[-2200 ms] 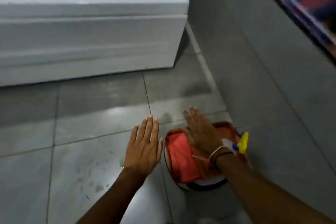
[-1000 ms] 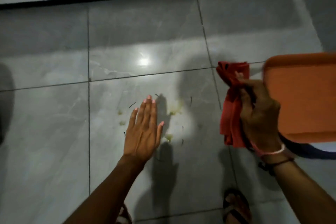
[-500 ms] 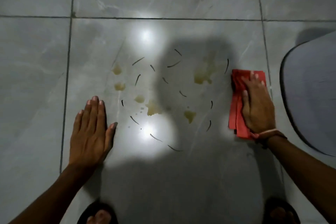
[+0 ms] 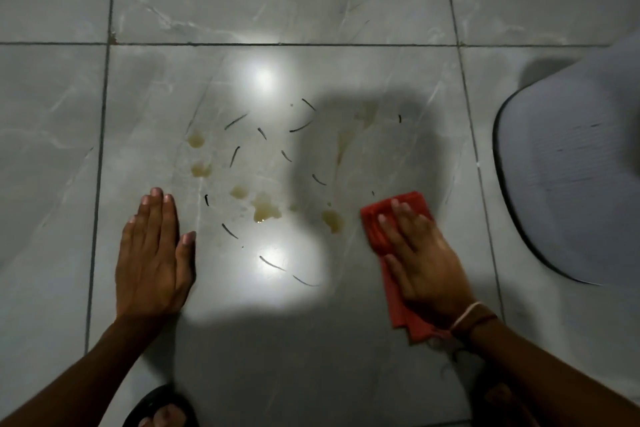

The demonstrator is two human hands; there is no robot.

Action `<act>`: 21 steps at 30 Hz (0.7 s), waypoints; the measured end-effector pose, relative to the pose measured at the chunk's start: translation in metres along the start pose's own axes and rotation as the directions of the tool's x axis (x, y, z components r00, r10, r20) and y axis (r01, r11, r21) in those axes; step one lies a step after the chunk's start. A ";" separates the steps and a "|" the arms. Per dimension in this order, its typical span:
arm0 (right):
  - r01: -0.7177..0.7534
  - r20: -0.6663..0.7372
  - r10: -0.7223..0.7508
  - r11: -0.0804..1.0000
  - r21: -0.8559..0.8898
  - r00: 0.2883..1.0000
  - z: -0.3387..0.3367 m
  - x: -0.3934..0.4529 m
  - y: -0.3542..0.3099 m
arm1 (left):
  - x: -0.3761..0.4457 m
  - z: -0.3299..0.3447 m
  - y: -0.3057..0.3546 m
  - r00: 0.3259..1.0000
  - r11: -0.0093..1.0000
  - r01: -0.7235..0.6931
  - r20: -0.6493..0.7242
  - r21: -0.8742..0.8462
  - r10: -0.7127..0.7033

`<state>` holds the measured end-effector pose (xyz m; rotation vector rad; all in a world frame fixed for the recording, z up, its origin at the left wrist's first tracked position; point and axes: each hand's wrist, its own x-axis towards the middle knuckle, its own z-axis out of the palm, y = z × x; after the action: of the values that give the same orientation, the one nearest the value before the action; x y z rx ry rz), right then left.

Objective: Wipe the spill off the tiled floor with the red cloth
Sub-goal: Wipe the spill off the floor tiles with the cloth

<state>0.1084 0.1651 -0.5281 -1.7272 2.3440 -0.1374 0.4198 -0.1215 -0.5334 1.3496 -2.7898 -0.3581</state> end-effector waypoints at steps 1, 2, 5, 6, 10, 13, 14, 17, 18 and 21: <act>-0.047 -0.027 0.047 0.999 0.000 0.999 -0.005 0.005 0.016 | -0.001 0.000 0.002 1.000 1.000 0.010 -0.002 -0.004 -0.010; -0.118 -0.070 0.118 0.993 0.009 0.991 -0.011 0.021 0.029 | -0.001 0.000 0.003 1.000 1.000 0.018 -0.012 -0.009 -0.018; -0.311 -0.173 0.321 0.947 0.081 0.931 -0.028 0.101 0.045 | 0.000 0.001 0.003 0.999 1.000 0.020 -0.028 -0.013 -0.020; -0.328 -0.173 0.339 0.940 0.092 0.925 -0.034 0.131 0.041 | 0.001 0.001 0.003 0.999 1.000 0.015 -0.033 -0.013 -0.015; -0.142 -0.143 0.146 0.989 0.038 0.979 -0.033 0.204 -0.021 | 0.000 0.003 0.000 0.999 1.000 -0.003 -0.036 -0.017 0.003; 0.099 -0.103 -0.100 0.995 -0.011 0.990 -0.010 0.158 -0.078 | 0.001 0.003 -0.002 0.999 0.999 -0.016 -0.038 -0.030 0.014; 0.178 -0.055 -0.178 0.984 -0.015 0.982 -0.002 0.125 -0.090 | 0.000 0.002 -0.002 0.999 0.999 -0.021 -0.039 -0.029 0.020; 0.356 0.071 -0.353 0.934 -0.041 0.933 0.006 0.037 -0.077 | 0.000 0.003 -0.005 0.998 0.999 -0.028 -0.051 -0.025 0.027; 0.380 0.085 -0.374 0.923 -0.063 0.924 0.004 0.025 -0.056 | 0.000 0.004 -0.005 0.998 0.999 -0.027 -0.052 -0.028 0.026; 0.268 0.064 -0.261 0.954 -0.131 0.963 -0.014 0.047 0.016 | 0.000 0.004 -0.004 0.998 0.999 -0.026 -0.062 -0.019 0.024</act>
<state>0.0768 0.1250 -0.5242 -2.0834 2.1244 0.0225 0.4222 -0.1230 -0.5380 1.2974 -2.7431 -0.3356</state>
